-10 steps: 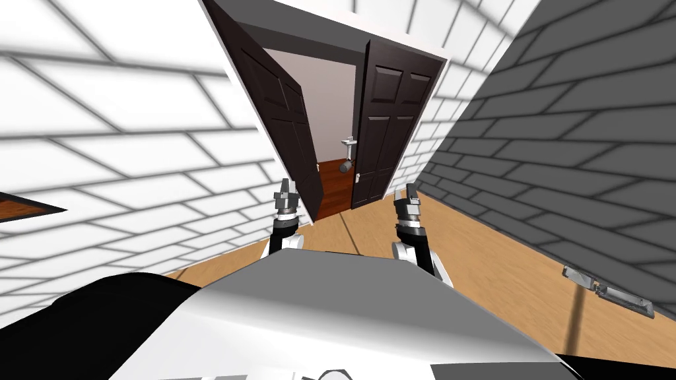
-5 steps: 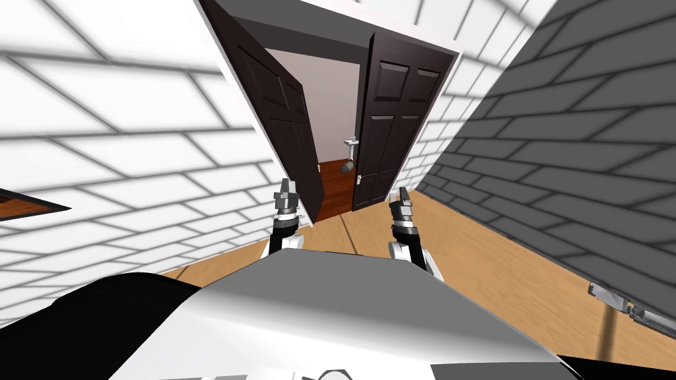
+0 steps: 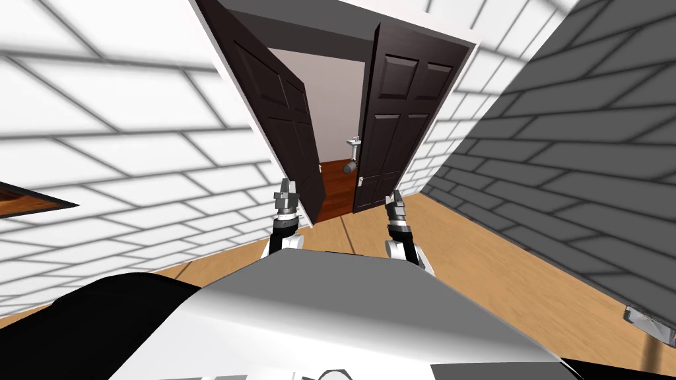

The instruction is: Push the door open

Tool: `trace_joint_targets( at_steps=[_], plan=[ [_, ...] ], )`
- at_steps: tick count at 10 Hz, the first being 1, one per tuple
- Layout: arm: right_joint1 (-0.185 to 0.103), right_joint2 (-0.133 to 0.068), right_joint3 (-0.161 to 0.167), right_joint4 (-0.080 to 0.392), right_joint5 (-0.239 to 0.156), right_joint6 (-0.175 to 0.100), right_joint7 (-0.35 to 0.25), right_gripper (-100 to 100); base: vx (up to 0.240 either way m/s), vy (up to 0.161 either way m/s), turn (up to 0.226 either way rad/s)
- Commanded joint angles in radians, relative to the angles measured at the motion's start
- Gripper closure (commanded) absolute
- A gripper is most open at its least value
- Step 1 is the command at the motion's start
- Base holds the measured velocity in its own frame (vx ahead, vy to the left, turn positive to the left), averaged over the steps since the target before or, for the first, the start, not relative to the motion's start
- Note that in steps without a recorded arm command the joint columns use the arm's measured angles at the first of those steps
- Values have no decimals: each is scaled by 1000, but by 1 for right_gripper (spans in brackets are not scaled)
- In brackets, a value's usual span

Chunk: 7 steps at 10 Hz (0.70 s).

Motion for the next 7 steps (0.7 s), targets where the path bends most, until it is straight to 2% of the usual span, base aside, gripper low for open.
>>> trace_joint_targets(
  at_steps=[1,7],
  plan=[
    [-7,-3,6,36,-5,-11,-2,-100,87,-54,62],
    [-70,-12,23,201,-22,-45,-8,-100,90,-54,72]
  ],
)
